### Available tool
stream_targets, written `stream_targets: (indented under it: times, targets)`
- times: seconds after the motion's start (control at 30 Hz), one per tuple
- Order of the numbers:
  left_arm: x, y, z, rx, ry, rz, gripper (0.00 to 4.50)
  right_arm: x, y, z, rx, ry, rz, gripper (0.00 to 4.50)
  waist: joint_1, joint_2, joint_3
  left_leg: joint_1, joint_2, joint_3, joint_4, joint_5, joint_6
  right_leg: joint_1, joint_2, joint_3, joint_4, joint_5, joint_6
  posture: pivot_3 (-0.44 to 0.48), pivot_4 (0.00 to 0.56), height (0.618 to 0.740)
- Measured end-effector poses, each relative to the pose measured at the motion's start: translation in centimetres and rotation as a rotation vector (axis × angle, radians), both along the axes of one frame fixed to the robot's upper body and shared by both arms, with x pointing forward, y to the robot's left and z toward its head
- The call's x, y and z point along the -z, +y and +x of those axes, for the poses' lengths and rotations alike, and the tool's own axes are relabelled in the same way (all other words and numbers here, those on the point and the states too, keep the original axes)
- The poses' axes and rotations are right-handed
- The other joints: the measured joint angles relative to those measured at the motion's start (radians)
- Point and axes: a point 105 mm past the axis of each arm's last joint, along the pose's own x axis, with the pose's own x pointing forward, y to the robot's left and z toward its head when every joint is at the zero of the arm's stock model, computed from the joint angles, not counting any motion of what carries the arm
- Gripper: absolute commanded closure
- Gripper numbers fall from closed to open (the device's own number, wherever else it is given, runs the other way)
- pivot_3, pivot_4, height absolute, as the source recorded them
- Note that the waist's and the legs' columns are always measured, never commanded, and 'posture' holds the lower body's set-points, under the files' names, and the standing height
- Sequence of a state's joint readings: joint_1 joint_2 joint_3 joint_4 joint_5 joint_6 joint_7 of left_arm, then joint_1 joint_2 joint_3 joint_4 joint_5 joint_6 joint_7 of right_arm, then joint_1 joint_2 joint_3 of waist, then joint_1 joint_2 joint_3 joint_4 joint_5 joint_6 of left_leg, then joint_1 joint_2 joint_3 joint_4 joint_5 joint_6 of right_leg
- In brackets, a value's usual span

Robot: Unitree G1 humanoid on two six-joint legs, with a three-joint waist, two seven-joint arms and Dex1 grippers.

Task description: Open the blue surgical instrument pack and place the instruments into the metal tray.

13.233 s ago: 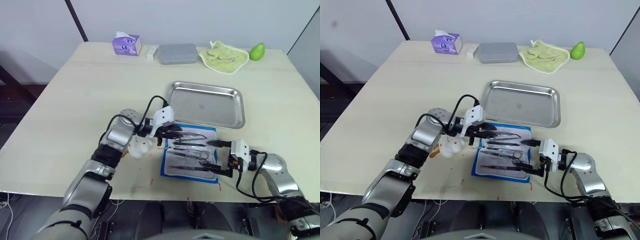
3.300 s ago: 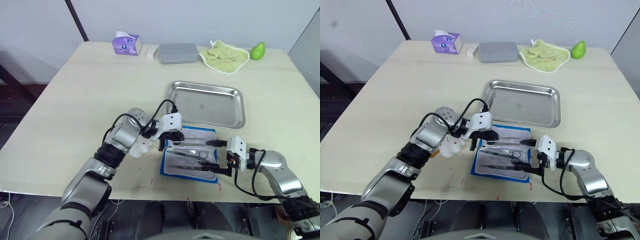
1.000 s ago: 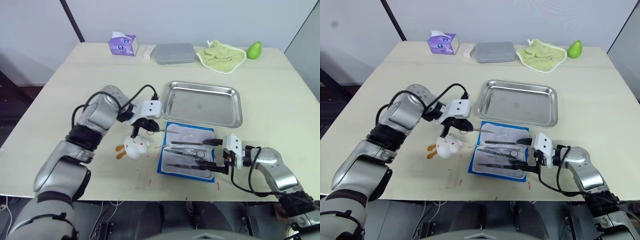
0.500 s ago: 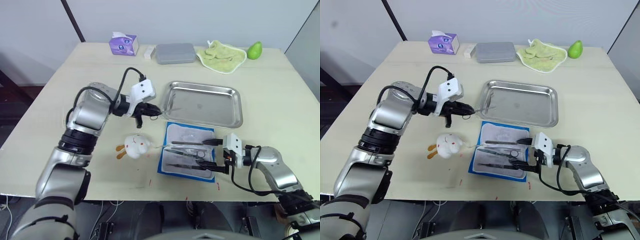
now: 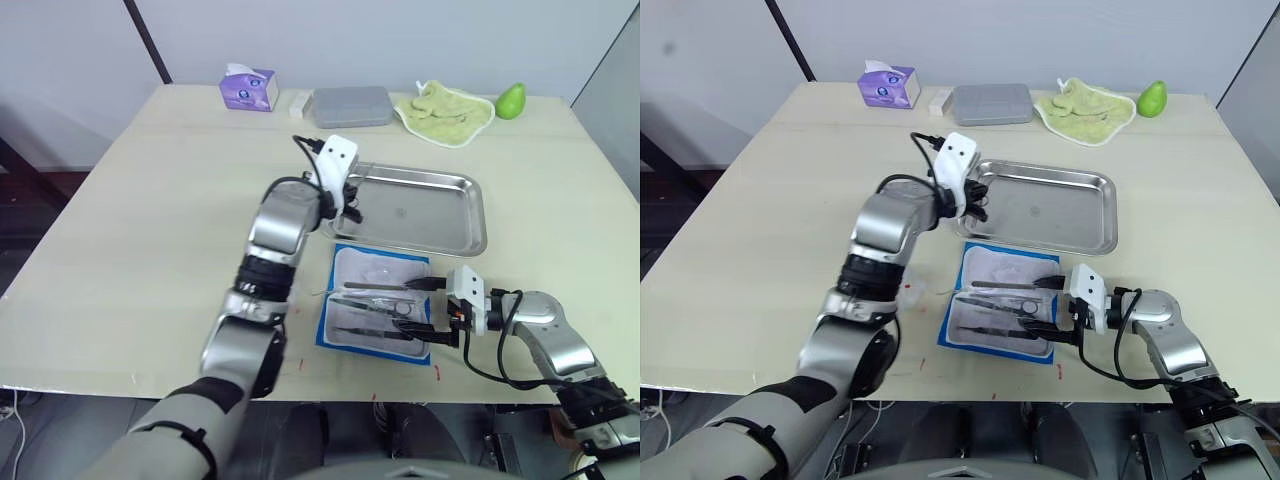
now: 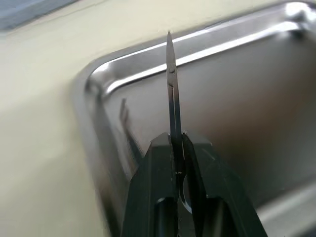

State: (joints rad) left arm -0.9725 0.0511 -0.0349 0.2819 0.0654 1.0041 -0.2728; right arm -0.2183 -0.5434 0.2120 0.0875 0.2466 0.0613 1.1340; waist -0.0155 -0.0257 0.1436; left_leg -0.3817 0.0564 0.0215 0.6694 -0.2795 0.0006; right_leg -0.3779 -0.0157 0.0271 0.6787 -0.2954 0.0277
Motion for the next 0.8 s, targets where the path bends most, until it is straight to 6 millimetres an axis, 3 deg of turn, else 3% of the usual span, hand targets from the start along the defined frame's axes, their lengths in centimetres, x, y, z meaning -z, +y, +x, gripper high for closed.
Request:
stream_targets:
  times: [0.27,0.8]
  targets:
    - [2.6,-0.9,0.3,-0.171,0.111,-0.015,4.35,0.0,-0.1,0.0,0.002,0.0,-0.001,0.0,0.001,0.0,0.0,0.0,0.0,0.0,0.0,0.0,-0.001,0.0,0.0,0.0,0.0,0.0,0.0,0.0,0.15,0.74]
    - [3.4,-1.4,0.2,-0.185,0.151,-0.019,4.35,0.0,-0.1,0.0,0.003,0.0,-0.001,0.0,0.002,0.0,0.0,0.0,-0.001,0.0,0.0,0.003,-0.006,0.0,0.0,0.0,0.0,0.0,0.0,0.0,0.15,0.74]
